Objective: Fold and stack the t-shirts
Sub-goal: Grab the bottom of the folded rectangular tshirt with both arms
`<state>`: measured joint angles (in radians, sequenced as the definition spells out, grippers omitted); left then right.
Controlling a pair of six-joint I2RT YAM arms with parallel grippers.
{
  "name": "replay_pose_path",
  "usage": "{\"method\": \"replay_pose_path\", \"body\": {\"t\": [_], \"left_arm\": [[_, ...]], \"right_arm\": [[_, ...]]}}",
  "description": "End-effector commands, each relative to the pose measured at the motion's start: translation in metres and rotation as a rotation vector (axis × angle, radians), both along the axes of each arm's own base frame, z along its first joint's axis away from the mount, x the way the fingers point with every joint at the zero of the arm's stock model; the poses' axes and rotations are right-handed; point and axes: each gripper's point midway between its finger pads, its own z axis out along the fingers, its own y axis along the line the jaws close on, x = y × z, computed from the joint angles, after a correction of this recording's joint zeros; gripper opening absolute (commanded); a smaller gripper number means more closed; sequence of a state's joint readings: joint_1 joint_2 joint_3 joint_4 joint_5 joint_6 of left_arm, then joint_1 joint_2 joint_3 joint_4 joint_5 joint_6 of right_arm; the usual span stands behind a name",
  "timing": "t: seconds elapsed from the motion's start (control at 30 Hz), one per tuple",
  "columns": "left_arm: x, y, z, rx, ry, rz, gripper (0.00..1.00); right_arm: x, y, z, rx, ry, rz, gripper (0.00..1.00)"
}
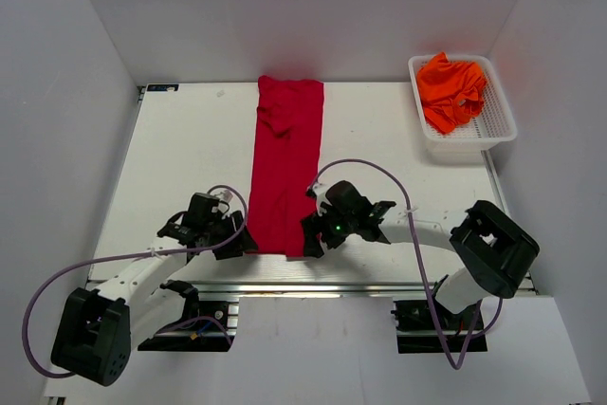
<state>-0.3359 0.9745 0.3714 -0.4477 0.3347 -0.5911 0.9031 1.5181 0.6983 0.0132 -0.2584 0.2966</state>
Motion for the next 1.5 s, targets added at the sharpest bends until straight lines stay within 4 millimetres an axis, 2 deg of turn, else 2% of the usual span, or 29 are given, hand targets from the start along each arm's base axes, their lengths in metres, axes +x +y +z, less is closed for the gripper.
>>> {"method": "replay_pose_path", "body": {"t": [0.0, 0.07, 0.17, 0.2, 0.23, 0.33, 0.5, 0.7, 0.83, 0.93, 0.97, 1.0, 1.03, 1.07, 1.2, 1.27, 1.33, 1.37, 1.47], "left_arm": [[-0.019, 0.011, -0.018, 0.071, 0.096, 0.029, 0.61], [-0.017, 0.016, -0.022, 0.106, 0.096, 0.049, 0.54], [-0.02, 0.017, -0.025, 0.123, 0.109, 0.045, 0.45], [-0.021, 0.018, -0.026, 0.126, 0.117, 0.045, 0.36], [-0.021, 0.018, -0.026, 0.126, 0.117, 0.045, 0.34], [-0.019, 0.02, -0.029, 0.147, 0.112, 0.058, 0.34], [-0.01, 0.016, -0.027, 0.148, 0.092, 0.055, 0.34], [-0.003, 0.022, -0.029, 0.193, 0.09, 0.077, 0.34], [0.003, 0.027, -0.028, 0.226, 0.075, 0.086, 0.31], [0.004, 0.03, -0.029, 0.251, 0.076, 0.087, 0.2], [0.003, 0.031, -0.031, 0.255, 0.084, 0.086, 0.15], [0.005, 0.032, -0.032, 0.262, 0.081, 0.09, 0.0], [0.008, 0.031, -0.031, 0.261, 0.062, 0.08, 0.0], [0.011, 0.023, -0.026, 0.226, 0.049, 0.051, 0.0], [0.022, 0.009, -0.008, 0.15, -0.036, 0.003, 0.0], [0.031, 0.002, 0.011, 0.11, -0.103, -0.013, 0.0], [0.035, 0.0, 0.021, 0.095, -0.14, -0.01, 0.0], [0.041, -0.004, 0.03, 0.074, -0.172, -0.013, 0.0], [0.059, -0.009, 0.047, 0.057, -0.261, -0.007, 0.0]], "right_arm": [[-0.012, -0.003, -0.007, -0.026, 0.074, 0.012, 0.84], [-0.016, -0.008, -0.011, -0.039, 0.089, 0.011, 0.82], [-0.017, -0.008, -0.013, -0.042, 0.098, 0.012, 0.69], [-0.017, -0.008, -0.013, -0.042, 0.101, 0.012, 0.65], [-0.017, -0.007, -0.012, -0.04, 0.097, 0.01, 0.54], [-0.016, -0.007, -0.014, -0.035, 0.095, 0.008, 0.42], [-0.014, -0.005, -0.017, -0.049, 0.1, 0.011, 0.41], [-0.012, -0.003, -0.016, -0.053, 0.095, 0.017, 0.41], [-0.011, -0.003, -0.017, -0.053, 0.097, 0.014, 0.31], [-0.011, -0.003, -0.017, -0.059, 0.1, 0.013, 0.22], [-0.01, -0.003, -0.017, -0.059, 0.099, 0.013, 0.2], [-0.011, -0.002, -0.018, -0.058, 0.102, 0.015, 0.12], [-0.01, -0.002, -0.017, -0.059, 0.101, 0.016, 0.07], [-0.011, -0.001, -0.016, -0.058, 0.1, 0.023, 0.01], [-0.006, 0.004, -0.005, -0.027, 0.064, 0.043, 0.0], [-0.003, 0.009, 0.007, 0.002, 0.031, 0.048, 0.0], [0.003, 0.01, 0.014, 0.011, 0.008, 0.033, 0.0], [0.009, 0.016, 0.027, 0.037, -0.021, 0.033, 0.0], [0.031, 0.021, 0.043, 0.039, -0.079, -0.019, 0.0]]}}
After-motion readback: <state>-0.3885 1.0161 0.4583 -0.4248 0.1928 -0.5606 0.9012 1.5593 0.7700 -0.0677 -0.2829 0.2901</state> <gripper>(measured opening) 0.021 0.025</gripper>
